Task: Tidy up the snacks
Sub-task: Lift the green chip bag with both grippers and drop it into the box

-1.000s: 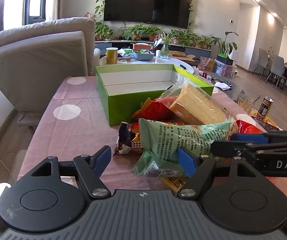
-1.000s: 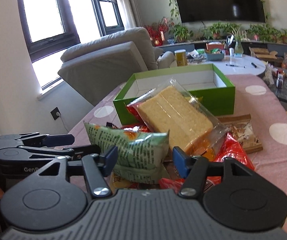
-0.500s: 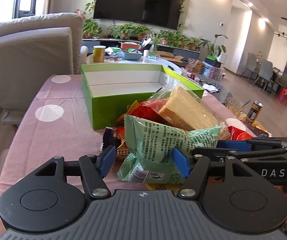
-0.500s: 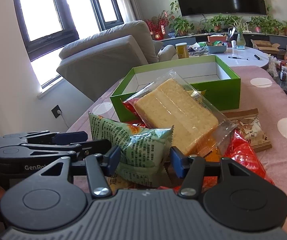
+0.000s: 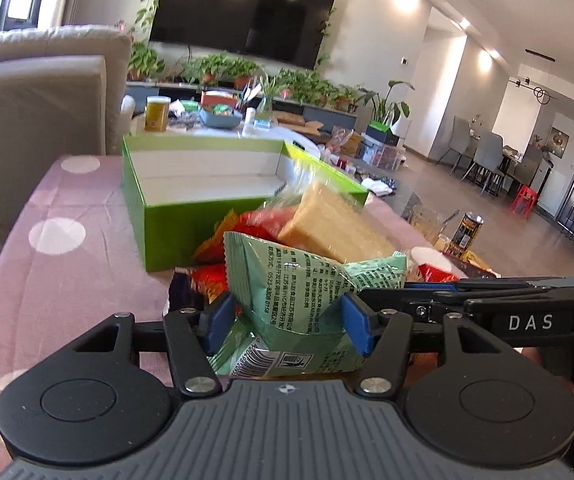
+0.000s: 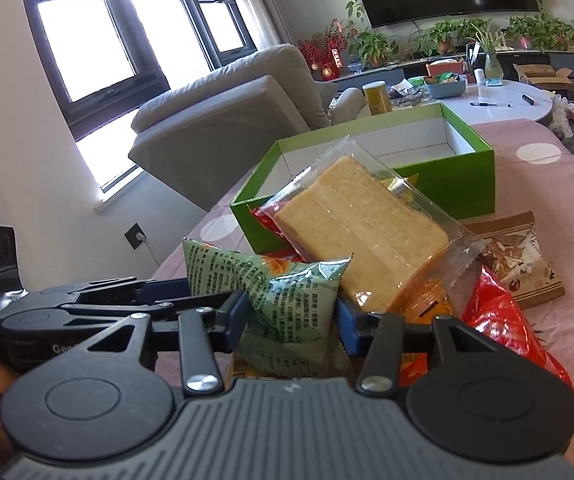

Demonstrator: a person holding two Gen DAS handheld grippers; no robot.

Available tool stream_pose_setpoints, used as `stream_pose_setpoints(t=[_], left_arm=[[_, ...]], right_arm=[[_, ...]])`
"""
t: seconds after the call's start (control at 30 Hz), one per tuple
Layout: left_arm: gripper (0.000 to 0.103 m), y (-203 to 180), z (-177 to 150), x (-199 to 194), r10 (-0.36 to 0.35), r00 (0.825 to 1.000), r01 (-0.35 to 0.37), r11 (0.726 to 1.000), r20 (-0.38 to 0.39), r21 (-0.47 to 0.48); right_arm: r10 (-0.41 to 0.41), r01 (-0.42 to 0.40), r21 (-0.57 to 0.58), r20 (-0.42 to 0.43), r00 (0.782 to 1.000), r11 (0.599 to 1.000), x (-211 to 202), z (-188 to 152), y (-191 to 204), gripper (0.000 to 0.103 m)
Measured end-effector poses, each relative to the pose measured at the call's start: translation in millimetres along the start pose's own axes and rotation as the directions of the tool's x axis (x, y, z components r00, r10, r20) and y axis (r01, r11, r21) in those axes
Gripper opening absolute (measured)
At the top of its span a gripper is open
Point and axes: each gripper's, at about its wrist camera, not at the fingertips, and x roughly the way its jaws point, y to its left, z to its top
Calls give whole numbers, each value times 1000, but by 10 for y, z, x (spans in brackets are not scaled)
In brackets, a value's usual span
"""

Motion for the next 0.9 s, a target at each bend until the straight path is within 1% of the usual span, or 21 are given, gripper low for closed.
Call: stream_pose_setpoints(t=[0.1, 0.17, 0.3, 0.47, 0.53, 0.63, 0.73, 0.9], left_arm=[[53, -94, 90, -150, 17, 998, -19, 999, 53, 35], [53, -139, 192, -248, 21, 995, -26, 998, 96, 49], [53, -179, 469, -360, 27, 985, -37, 998, 172, 52], [54, -201, 763, -385, 49, 967, -62, 997, 250, 44], [54, -171, 871, -345, 53, 965, -64, 997, 257, 33], [54, -98, 992, -230, 64, 966, -68, 998, 250, 6], [53, -37, 1063, -98, 78, 968, -75, 997, 239, -23], [54, 133, 1172, 239, 97, 976, -88, 995, 194, -56]], right_arm=[[7, -7, -20, 37, 999, 1000, -109, 60, 60, 92], [18, -14, -53, 73, 997, 998, -199, 149, 126, 92], [40, -22, -125, 141, 989, 992, -310, 442, 227, 92], [97, -67, -164, 182, 978, 984, -282, 842, 193, 92], [108, -71, -186, 195, 975, 980, -246, 963, 176, 92], [117, -79, -195, 191, 975, 978, -137, 1101, 124, 92], [128, -97, -174, 174, 976, 980, 5, 1208, 37, 92], [137, -118, -141, 134, 981, 983, 287, 1322, -131, 92]])
